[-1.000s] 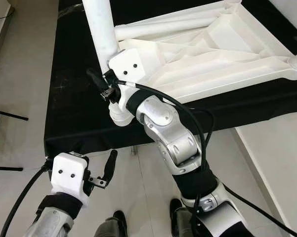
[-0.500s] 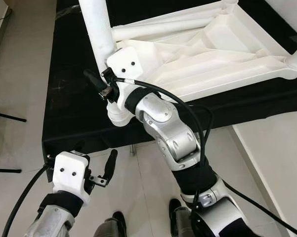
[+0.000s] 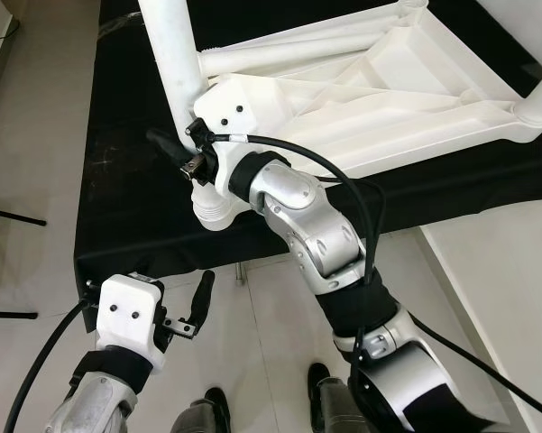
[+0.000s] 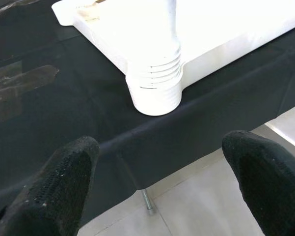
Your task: Building children table
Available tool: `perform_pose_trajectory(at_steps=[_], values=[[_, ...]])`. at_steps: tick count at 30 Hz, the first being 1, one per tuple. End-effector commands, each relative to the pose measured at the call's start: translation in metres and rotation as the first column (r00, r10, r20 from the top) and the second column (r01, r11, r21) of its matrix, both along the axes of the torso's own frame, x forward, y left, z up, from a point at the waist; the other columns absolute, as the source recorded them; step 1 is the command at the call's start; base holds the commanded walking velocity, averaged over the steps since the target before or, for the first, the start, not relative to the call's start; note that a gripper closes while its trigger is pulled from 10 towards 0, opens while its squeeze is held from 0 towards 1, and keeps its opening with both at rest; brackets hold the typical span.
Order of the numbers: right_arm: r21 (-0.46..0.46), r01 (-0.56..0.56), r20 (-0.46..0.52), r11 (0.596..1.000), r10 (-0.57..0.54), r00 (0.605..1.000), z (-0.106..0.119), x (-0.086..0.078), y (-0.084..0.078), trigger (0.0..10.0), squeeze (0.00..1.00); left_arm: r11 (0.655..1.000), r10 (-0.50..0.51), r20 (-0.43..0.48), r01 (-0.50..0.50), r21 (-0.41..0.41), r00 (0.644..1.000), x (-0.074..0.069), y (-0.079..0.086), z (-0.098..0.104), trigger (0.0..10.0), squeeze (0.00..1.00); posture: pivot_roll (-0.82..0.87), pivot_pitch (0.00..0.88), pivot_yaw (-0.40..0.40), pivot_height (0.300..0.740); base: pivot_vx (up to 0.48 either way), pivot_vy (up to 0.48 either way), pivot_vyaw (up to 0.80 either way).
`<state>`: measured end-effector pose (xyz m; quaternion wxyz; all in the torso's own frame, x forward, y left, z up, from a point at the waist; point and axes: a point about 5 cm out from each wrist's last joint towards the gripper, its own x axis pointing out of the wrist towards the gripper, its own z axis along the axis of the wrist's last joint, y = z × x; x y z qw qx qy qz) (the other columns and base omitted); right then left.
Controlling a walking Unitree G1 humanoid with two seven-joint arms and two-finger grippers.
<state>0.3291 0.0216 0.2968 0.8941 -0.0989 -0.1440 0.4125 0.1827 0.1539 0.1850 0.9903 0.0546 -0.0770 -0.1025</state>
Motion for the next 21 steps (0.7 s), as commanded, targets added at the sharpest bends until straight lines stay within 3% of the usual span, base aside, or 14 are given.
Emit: perform_pose_trajectory(at_steps=[1, 21], values=[[-0.117, 0.046, -0.169, 0.992, -0.066, 0.983, -0.0450, 0.0143, -0.0080, 10.0, 0.00, 1.000, 0.022, -0.019, -0.022, 0.006, 1.000, -0.0015, 0.0038, -0.0051, 10.0, 0.00, 0.03, 0.369, 0.021, 0.740, 0.000, 0.000, 0.00], [-0.159, -0.025, -0.179, 0.987, -0.003, 0.984, -0.0459, 0.0185, -0.0076, 10.0, 0.00, 0.999, 0.030, -0.006, -0.030, 0.024, 1.000, -0.0006, 0.0051, -0.0015, 10.0, 0.00, 0.03, 0.363, 0.017, 0.740, 0.000, 0.000, 0.00]])
